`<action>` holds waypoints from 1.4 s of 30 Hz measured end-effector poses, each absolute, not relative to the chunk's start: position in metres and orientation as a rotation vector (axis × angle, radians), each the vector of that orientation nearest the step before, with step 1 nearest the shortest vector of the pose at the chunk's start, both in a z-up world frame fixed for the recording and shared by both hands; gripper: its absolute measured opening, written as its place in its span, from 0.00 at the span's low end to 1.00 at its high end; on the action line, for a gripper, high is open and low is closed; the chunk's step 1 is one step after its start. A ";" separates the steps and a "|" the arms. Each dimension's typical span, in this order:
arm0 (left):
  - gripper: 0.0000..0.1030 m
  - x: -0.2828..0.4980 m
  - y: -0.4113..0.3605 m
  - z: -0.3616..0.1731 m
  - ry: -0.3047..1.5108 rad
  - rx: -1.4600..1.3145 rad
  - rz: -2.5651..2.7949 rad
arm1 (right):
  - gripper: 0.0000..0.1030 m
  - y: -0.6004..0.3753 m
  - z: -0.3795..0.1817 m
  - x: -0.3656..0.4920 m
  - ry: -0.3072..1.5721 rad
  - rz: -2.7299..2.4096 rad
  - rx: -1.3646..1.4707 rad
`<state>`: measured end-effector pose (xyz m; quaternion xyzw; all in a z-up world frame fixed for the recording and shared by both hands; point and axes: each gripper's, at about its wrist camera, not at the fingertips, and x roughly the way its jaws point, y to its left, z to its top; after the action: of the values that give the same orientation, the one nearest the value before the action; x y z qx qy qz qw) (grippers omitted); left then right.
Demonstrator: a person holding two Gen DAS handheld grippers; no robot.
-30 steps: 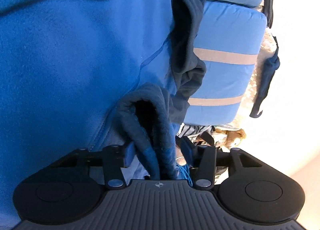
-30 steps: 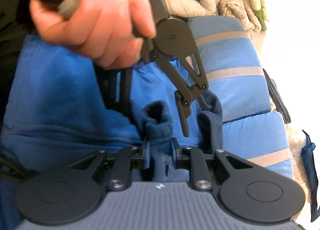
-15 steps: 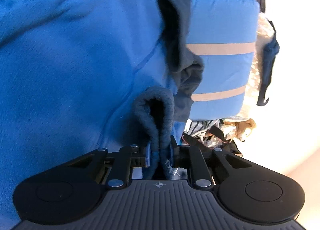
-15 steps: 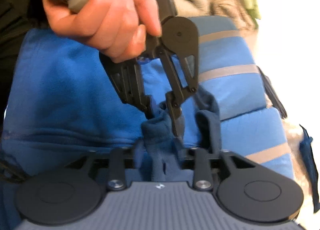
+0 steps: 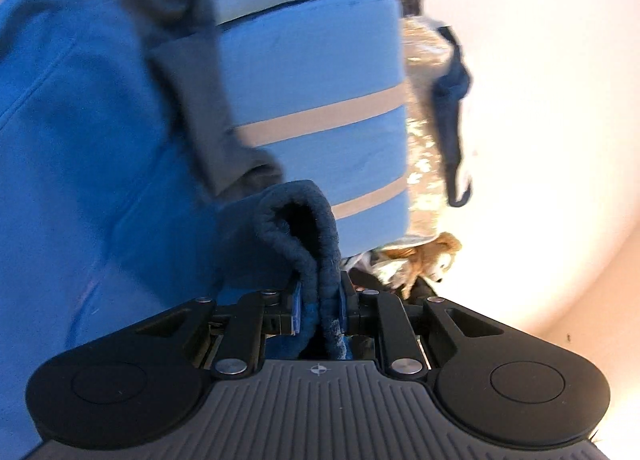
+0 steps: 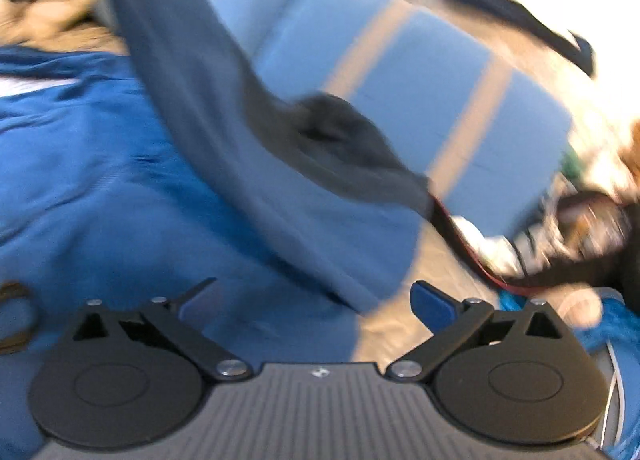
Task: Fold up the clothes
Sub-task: 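Hold the cuff with the left gripper and lift it toward the pillows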
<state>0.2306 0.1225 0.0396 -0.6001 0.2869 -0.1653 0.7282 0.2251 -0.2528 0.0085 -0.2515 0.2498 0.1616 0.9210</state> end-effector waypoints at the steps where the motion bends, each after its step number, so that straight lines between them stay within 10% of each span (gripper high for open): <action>1: 0.15 0.234 0.123 0.048 0.615 -1.316 -0.370 | 1.00 -0.257 0.005 0.231 0.517 0.312 -0.506; 15: 0.15 0.262 0.136 0.117 0.467 -1.298 -0.390 | 1.00 -0.242 -0.022 0.310 0.522 0.238 -0.423; 42: 0.15 0.269 0.144 0.047 0.617 -1.348 -0.266 | 1.00 -0.359 0.015 0.382 0.674 0.153 0.032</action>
<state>0.2692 0.1441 0.0471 -0.6122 0.2801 -0.1208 0.7295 0.3820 -0.3591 0.0155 0.0155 0.3303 0.0750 0.9408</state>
